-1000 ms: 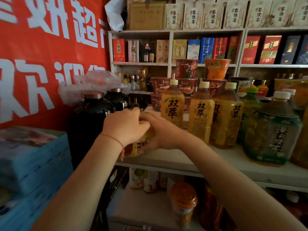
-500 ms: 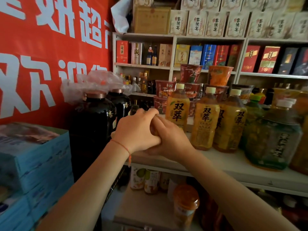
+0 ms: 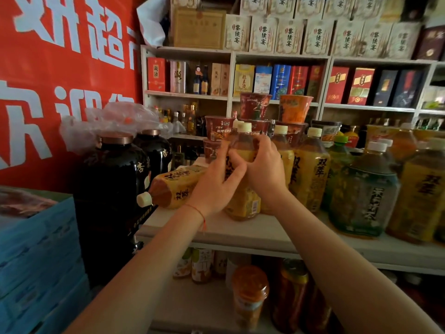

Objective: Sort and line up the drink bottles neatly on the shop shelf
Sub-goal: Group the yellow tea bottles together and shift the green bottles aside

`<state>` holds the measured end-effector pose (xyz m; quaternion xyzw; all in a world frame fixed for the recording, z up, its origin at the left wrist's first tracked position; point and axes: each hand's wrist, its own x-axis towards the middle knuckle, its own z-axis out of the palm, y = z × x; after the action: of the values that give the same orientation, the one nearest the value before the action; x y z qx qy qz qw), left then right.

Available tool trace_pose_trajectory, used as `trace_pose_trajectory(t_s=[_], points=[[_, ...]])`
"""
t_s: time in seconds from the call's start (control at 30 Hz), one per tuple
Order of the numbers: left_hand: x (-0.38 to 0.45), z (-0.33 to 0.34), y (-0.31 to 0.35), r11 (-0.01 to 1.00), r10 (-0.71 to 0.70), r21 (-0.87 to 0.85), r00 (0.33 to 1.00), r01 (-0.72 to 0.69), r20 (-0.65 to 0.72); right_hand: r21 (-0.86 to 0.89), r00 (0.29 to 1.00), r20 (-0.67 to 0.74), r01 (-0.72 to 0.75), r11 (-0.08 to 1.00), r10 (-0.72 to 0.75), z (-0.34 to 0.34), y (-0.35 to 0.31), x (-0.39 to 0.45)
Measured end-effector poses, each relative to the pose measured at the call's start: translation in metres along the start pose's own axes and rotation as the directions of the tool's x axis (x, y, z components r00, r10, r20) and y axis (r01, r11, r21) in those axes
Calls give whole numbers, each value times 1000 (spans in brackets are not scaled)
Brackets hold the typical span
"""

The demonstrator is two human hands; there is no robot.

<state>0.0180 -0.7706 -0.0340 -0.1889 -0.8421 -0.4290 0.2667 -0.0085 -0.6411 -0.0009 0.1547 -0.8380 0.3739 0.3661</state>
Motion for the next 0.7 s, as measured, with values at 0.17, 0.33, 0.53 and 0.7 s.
trace_pose_trajectory(t_s=[0.17,0.33,0.53,0.7], points=[[-2,5,-3,997,-2,-82,999,6,51,-190,957,-171,203,961,-236,12,6,-17],[-11,-21,-15,998,4,56,1000,-4,0,-370,795,-263,440,818,-546,28,-5,-24],[-23,-86,-56,544,-508,751,859,375,-60,-291,788,344,606,740,-510,66,-32,-29],[-35,-103,-81,766,-403,523,913,375,-66,-238,704,647,551,800,-293,105,-43,-29]])
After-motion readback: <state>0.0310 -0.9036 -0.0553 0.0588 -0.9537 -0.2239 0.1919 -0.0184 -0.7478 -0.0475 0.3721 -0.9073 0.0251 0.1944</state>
